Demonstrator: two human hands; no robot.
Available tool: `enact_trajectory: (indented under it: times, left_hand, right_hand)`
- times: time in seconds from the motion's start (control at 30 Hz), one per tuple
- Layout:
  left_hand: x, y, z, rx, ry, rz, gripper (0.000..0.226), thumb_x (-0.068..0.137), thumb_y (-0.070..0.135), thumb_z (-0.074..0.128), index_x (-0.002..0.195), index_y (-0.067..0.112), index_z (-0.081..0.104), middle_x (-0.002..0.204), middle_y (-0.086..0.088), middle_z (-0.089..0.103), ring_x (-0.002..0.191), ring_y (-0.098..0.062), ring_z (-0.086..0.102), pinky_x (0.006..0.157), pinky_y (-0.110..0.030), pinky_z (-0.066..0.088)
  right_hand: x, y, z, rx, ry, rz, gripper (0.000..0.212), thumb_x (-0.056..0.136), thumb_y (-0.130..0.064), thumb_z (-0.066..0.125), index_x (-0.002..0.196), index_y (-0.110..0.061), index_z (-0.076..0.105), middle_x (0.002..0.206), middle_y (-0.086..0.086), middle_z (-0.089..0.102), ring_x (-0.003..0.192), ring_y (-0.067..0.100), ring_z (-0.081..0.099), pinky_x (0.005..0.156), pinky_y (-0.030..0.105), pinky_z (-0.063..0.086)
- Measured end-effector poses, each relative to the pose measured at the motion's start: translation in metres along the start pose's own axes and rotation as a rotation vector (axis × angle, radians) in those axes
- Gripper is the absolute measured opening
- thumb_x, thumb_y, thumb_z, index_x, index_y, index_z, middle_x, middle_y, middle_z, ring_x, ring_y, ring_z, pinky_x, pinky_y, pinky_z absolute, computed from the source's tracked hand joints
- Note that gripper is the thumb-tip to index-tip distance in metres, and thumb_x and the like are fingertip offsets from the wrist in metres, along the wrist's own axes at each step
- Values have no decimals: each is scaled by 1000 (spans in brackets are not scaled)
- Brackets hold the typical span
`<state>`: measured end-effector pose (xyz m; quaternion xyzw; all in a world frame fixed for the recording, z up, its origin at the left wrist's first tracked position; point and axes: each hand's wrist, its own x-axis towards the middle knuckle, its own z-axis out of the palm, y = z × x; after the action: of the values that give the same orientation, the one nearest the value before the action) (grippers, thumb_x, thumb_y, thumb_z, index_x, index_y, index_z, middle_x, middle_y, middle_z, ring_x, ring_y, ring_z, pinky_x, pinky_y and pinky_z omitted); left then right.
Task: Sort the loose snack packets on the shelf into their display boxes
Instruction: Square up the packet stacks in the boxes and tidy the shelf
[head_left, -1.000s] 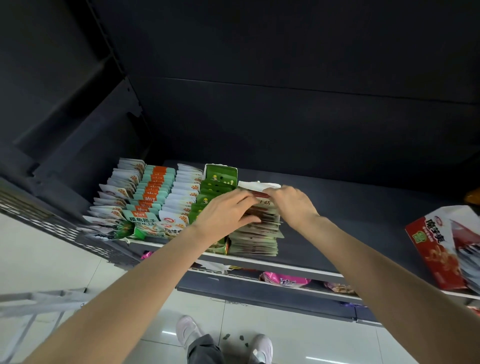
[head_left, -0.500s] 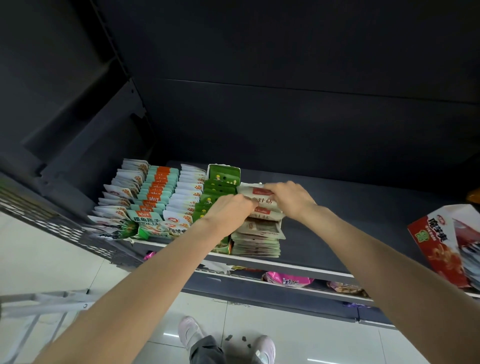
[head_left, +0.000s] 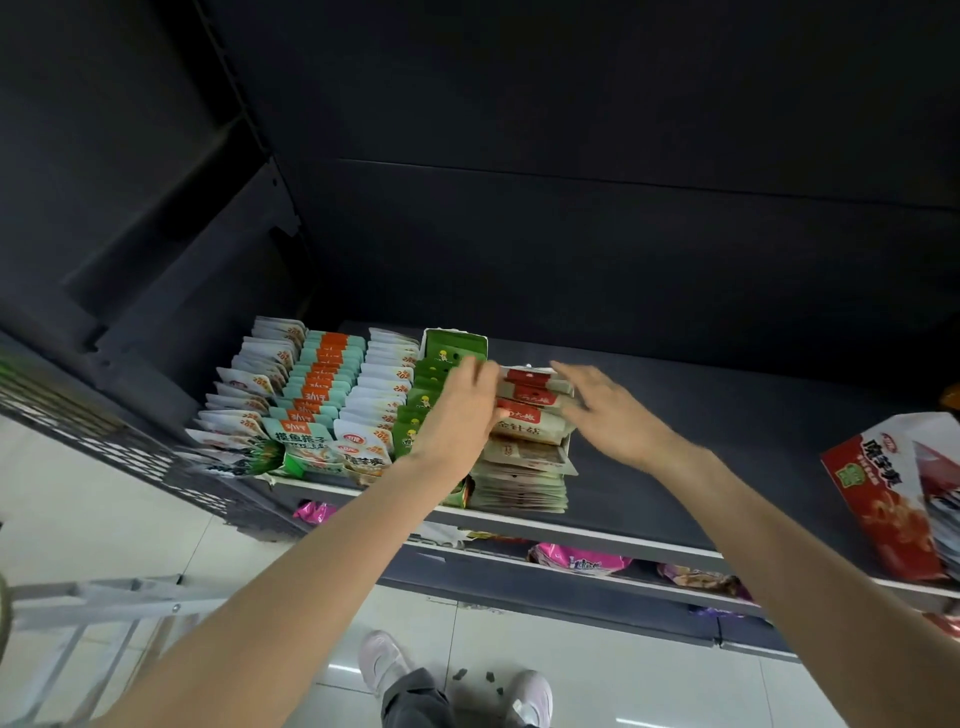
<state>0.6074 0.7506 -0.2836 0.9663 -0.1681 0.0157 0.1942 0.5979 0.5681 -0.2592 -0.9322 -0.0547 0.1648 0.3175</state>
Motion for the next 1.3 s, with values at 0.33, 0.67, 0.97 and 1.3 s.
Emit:
enact_trajectory:
  times: [0.33, 0.67, 0.97, 1.3]
  left_hand:
    - [3, 13, 10, -358, -338, -150, 87, 92, -2, 47, 146, 20, -17, 152, -3, -30, 140, -22, -27, 119, -43, 1]
    - [-16, 0, -9, 158, -46, 450, 50, 90, 51, 37, 111, 12, 58, 111, -3, 59, 101, -15, 58, 85, -29, 52]
    - [-20, 5, 11, 431, -355, 350, 35, 96, 9, 42, 130, 15, 47, 126, -5, 57, 100, -26, 65, 79, -39, 55]
    - [-1, 15, -6, 397, -313, 175, 29, 94, 3, 45, 122, 7, 49, 103, -13, 65, 83, -23, 66, 73, -29, 55]
  right_hand:
    - [-9, -9, 47, 171, 20, 9, 95, 91, -5, 49, 142, -16, -30, 150, -2, -36, 139, 22, 28, 92, 25, 44]
    - [5, 7, 33, -266, 249, -80, 47, 91, -17, 56, 135, -15, 37, 135, 6, 38, 126, 21, 32, 97, 39, 46]
    - [8, 11, 25, -340, 113, -113, 47, 94, -21, 51, 139, -21, 37, 136, 1, 47, 125, 22, 44, 101, 39, 42]
    - [17, -1, 7, -232, 94, 13, 33, 98, -18, 42, 125, -27, 58, 106, 11, 67, 95, 32, 60, 84, 41, 51]
